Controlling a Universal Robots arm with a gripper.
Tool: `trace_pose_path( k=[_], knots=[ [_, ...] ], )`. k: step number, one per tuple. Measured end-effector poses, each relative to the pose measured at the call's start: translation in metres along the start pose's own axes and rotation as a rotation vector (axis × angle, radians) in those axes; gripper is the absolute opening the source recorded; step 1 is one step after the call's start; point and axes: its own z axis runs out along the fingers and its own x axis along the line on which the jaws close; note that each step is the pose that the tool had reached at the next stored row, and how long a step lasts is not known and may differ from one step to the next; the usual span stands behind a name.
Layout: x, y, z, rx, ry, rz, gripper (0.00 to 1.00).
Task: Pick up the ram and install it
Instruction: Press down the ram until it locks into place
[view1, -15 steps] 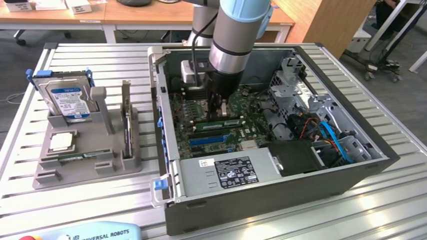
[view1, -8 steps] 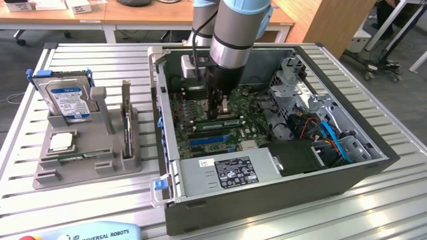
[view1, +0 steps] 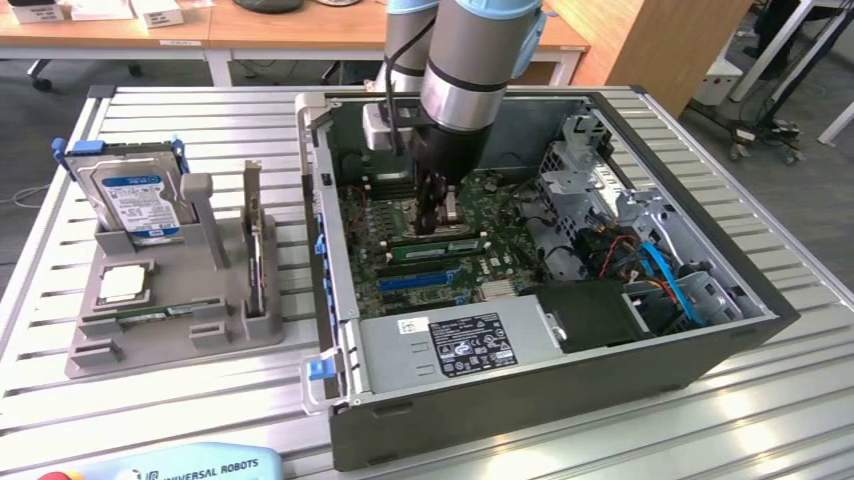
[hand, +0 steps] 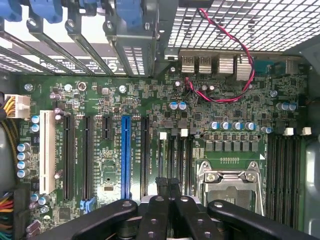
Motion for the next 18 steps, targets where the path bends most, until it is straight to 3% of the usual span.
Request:
trace_pose_path(
  k=[6,18],
  knots=[
    [0.000,-0.0068,-0.0004,0.0000,0.0002,0.000,0.10],
    [0.000,-0.0319,-0.0015,-0.0007,0.0002,0.000,0.10]
  ],
)
